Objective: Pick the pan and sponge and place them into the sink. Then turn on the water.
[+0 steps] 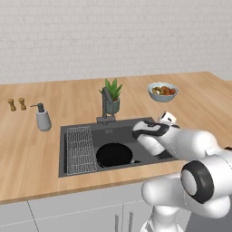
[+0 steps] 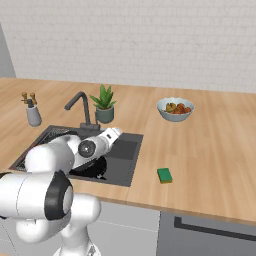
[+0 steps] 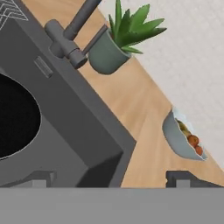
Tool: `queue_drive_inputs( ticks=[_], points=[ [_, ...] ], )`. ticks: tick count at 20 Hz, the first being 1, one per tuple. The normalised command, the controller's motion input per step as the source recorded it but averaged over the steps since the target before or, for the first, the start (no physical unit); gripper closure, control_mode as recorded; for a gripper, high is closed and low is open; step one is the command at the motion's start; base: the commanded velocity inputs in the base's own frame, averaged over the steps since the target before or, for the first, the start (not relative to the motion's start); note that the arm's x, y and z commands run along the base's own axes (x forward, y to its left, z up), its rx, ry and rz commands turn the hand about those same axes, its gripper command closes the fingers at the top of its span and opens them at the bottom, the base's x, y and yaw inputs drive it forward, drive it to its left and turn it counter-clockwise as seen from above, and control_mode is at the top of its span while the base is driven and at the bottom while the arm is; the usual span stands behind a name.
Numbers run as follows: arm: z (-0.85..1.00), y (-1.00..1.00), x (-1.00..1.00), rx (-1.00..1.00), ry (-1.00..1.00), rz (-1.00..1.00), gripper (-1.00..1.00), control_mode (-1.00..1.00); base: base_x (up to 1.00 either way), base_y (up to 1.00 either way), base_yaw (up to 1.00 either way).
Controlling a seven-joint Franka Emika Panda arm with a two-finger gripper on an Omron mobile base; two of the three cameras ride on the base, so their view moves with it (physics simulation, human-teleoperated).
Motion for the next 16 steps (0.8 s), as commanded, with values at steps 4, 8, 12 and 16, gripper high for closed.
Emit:
queue_drive_inputs(
  ticks=[4, 8, 12, 16],
  points=[
    [1.0, -0.53, -0.39, 0.15, -0.03, 0.01, -1.0, -1.0, 0.0, 0.0, 0.0],
    [1.0, -0.42, -0.33, 0.19, 0.0, 0.0, -1.0, -1.0, 0.0, 0.0, 0.0],
    [1.0, -0.36, -0.46, 0.15, 0.0, 0.0, -1.0, -1.0, 0.0, 0.0, 0.0],
    [0.83, -0.25, -0.72, 0.17, 0.19, 0.0, -1.0, -1.0, 0.0, 0.0, 0.0]
  ],
)
